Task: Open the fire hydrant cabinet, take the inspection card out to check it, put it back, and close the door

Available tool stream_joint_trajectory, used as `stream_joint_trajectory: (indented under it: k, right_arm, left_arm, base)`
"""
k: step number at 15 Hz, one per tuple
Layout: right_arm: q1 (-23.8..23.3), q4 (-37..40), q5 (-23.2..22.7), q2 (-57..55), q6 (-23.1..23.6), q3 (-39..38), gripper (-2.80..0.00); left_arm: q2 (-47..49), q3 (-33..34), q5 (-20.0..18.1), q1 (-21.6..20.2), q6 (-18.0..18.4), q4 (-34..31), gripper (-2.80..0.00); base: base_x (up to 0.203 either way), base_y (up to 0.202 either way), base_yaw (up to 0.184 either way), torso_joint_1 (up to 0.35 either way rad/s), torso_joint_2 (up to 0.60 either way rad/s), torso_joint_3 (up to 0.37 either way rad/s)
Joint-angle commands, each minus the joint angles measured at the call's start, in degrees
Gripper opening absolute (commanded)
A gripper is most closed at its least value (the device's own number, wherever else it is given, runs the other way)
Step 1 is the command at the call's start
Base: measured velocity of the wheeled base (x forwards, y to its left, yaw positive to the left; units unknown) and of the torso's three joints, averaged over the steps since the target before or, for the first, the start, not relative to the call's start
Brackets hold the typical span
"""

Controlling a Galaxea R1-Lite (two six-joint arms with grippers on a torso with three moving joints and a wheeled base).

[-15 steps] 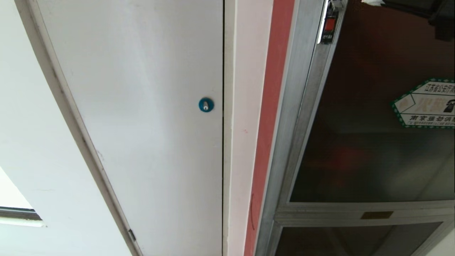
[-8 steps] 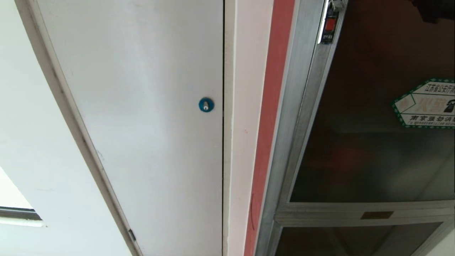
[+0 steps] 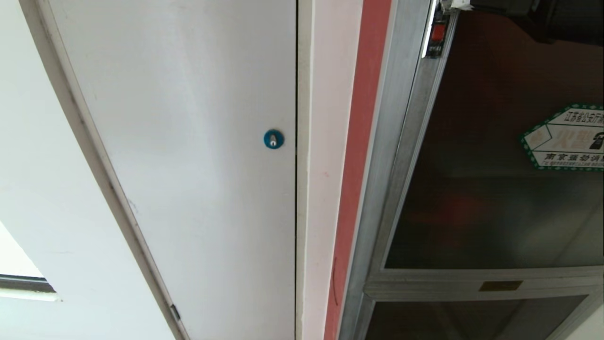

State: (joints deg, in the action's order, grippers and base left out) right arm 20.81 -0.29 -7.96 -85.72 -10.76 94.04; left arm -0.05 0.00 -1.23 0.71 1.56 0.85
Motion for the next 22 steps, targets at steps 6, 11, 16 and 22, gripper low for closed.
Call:
stream_joint_trajectory:
  k: [6,11,16,22]
  right_arm:
    - [-0.1,0.4,-0.7,-1.8,0.1,2.8,-2.80]
    - [0.1,1.7,-1.1,-2.8,1.0,2.7,-2.80]
    - [0.1,1.6,-1.0,-3.9,1.0,1.7,-2.80]
    - [-0.1,1.3,-0.9,-4.0,0.7,-0.8,-2.80]
  left_arm:
    - [0.0,0.7,0.0,0.0,0.0,0.0,-2.80]
    - [0.0,0.7,0.0,0.0,0.0,0.0,-2.80]
    - [0.0,0.7,0.0,0.0,0.0,0.0,-2.80]
    - [0.0,0.7,0.0,0.0,0.0,0.0,-2.80]
  base:
    - [0.000,0.000,0.000,0.000,0.00,0.000]
    - [0.000,0.000,0.000,0.000,0.00,0.000]
    - [0.000,0.000,0.000,0.000,0.00,0.000]
    - [0.000,0.000,0.000,0.000,0.00,0.000]
